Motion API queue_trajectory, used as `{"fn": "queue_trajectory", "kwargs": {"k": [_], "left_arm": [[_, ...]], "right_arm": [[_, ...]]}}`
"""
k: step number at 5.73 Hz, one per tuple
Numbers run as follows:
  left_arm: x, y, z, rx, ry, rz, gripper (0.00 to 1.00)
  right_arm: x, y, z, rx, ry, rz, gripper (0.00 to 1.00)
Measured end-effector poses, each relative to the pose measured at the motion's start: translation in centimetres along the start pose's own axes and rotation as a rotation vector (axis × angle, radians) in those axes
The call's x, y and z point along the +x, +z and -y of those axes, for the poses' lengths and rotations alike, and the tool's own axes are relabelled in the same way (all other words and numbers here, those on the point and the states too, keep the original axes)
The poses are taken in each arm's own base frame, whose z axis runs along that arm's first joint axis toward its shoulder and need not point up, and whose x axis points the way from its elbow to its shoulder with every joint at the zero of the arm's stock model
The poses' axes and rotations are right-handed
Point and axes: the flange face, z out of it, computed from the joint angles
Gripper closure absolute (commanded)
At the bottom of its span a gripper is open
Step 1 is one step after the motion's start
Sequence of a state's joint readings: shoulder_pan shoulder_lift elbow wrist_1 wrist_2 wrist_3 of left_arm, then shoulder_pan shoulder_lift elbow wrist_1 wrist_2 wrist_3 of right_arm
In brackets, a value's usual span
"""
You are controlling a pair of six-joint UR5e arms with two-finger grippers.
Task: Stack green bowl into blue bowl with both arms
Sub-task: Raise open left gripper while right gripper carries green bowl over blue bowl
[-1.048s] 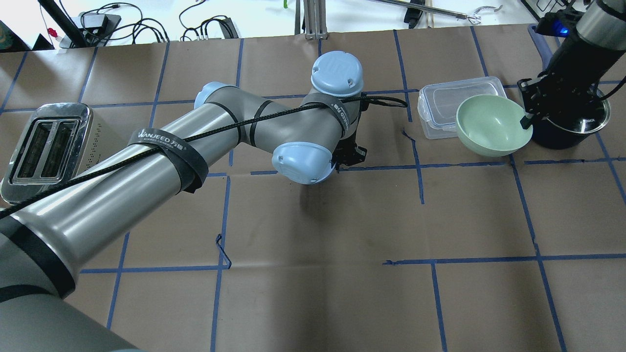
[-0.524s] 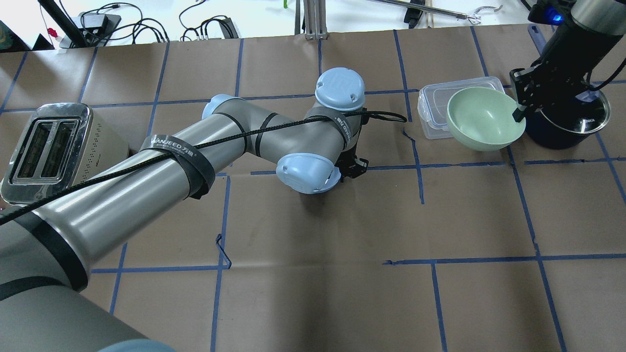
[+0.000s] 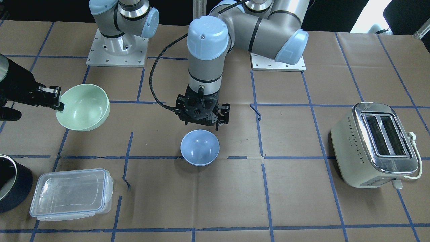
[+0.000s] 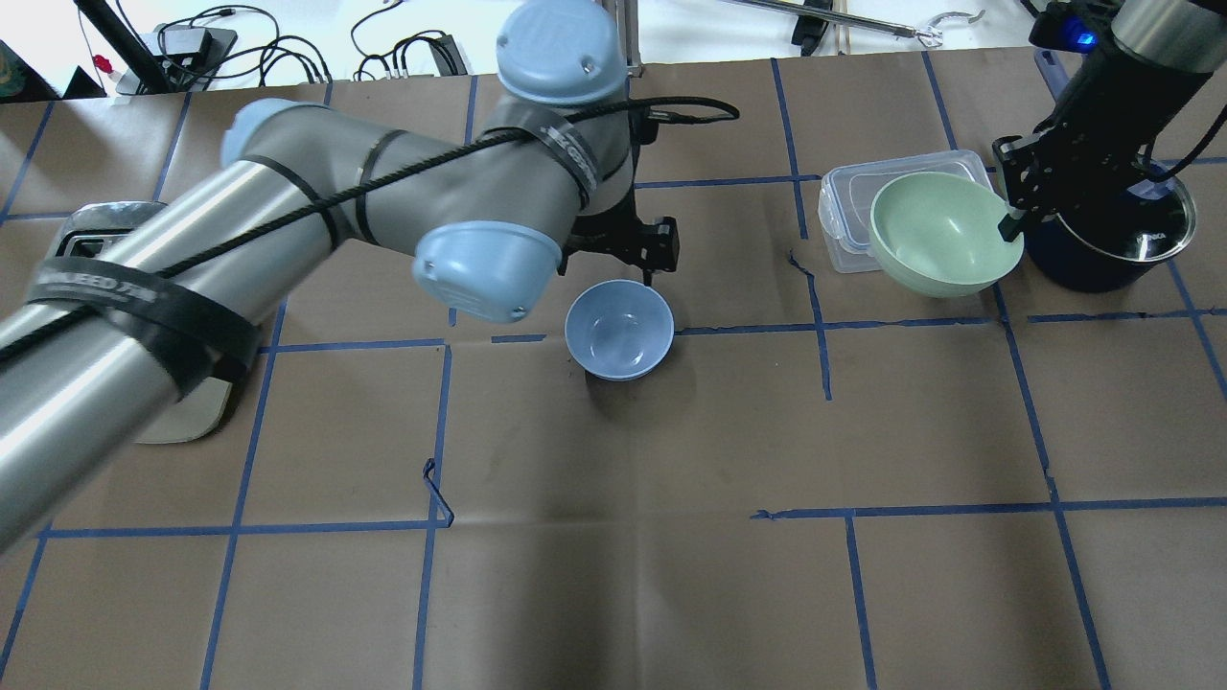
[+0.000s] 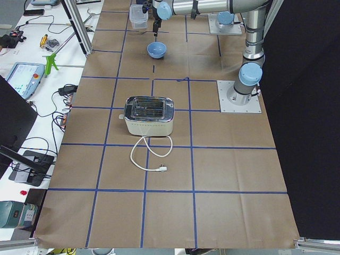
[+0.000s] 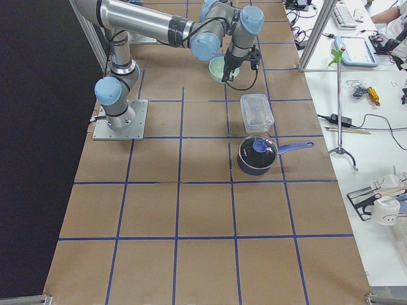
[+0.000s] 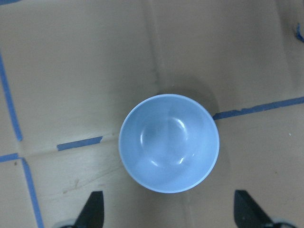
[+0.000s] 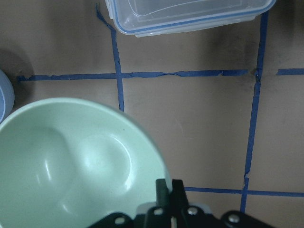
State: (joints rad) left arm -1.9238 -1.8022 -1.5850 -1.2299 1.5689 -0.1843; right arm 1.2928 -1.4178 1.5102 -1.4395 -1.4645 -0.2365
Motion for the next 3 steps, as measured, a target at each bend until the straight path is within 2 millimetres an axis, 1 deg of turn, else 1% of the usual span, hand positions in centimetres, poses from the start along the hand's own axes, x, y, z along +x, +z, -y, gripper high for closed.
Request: {"fn": "queue_trajectory", "kwargs": {"k": [1, 2, 3], "left_arm": [[-4.3, -5.3, -2.0, -0.018, -0.049, 0.002, 0.02], [-9.7, -8.9, -3.7, -0.045, -0.1, 0.012, 0.02], [-14.2, -10.5, -4.6, -0.081, -0.137, 0.027, 0.02]], "right_arm": [[-2.5, 0.5, 0.3, 0.008, 0.032, -0.011, 0.93], [-7.1, 1.6, 1.0, 0.04, 0.058, -0.031, 0.93], [-12.7, 3.3, 1.5, 0.08, 0.087, -0.044, 0.93]]}}
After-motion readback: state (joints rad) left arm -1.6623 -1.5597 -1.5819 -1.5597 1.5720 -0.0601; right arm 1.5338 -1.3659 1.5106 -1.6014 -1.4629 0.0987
